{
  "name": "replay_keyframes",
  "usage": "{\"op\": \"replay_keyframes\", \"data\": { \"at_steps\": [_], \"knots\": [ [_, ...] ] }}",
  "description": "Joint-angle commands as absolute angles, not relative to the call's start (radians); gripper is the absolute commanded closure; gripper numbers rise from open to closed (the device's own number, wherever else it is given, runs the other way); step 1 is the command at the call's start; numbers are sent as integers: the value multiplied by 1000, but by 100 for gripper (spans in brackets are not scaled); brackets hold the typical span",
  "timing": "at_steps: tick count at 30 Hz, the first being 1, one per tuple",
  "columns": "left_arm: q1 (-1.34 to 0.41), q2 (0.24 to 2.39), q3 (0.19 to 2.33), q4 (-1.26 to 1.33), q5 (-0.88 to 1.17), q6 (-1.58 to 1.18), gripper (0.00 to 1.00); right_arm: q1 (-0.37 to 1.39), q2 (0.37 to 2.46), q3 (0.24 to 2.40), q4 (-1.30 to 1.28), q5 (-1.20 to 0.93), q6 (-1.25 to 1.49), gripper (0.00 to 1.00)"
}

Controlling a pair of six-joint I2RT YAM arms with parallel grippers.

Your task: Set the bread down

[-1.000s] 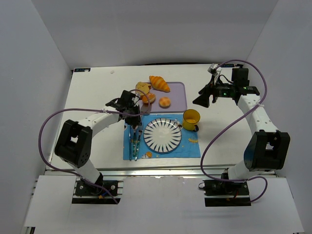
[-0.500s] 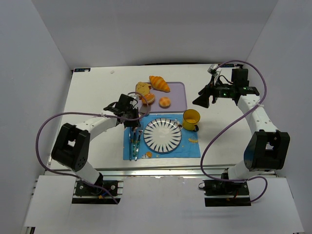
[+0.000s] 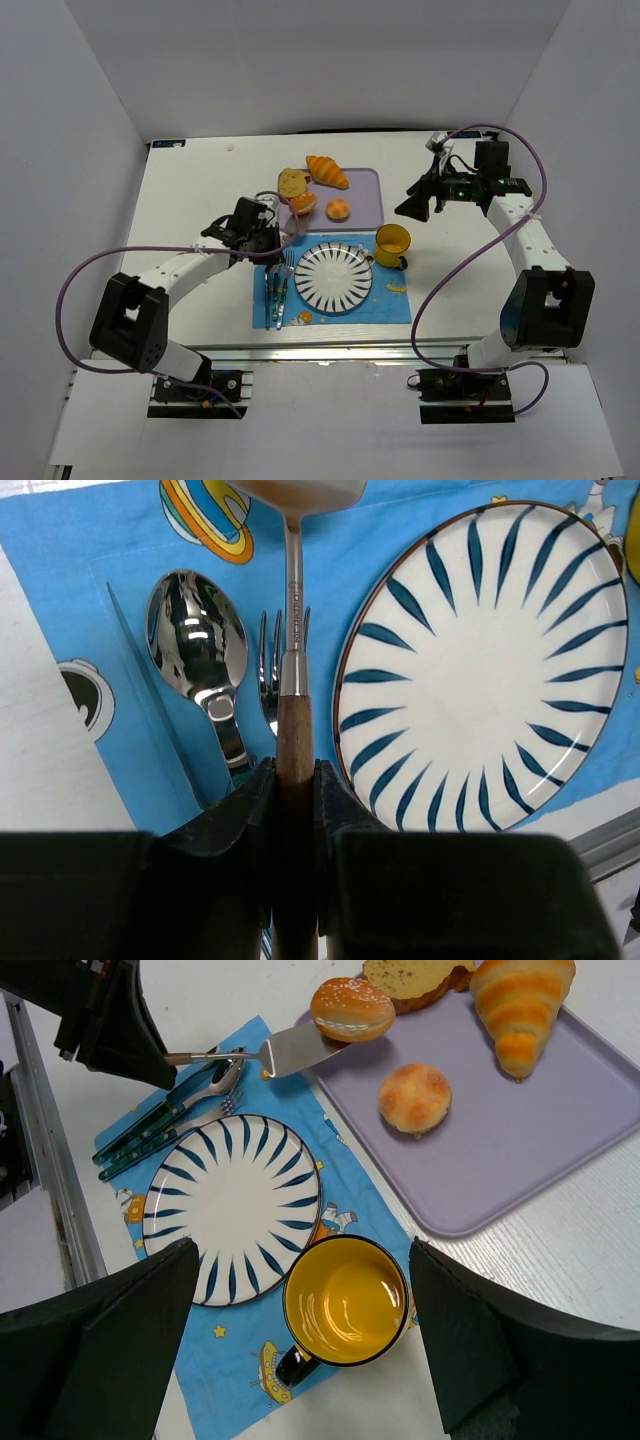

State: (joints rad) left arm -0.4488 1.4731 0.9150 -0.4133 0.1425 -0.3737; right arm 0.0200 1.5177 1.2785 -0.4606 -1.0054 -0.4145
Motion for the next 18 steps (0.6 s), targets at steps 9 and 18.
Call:
{"op": "replay_keyframes", "data": {
  "at_steps": [9,18],
  "knots": [
    [-449,1261,815,-423,175,-359,100,17,1505,1279,-457,-1020,-440,11],
    [-489,1157,736,-439,164,-367,100,17,1503,1278,-469,-1008,-454,11]
  ]
}}
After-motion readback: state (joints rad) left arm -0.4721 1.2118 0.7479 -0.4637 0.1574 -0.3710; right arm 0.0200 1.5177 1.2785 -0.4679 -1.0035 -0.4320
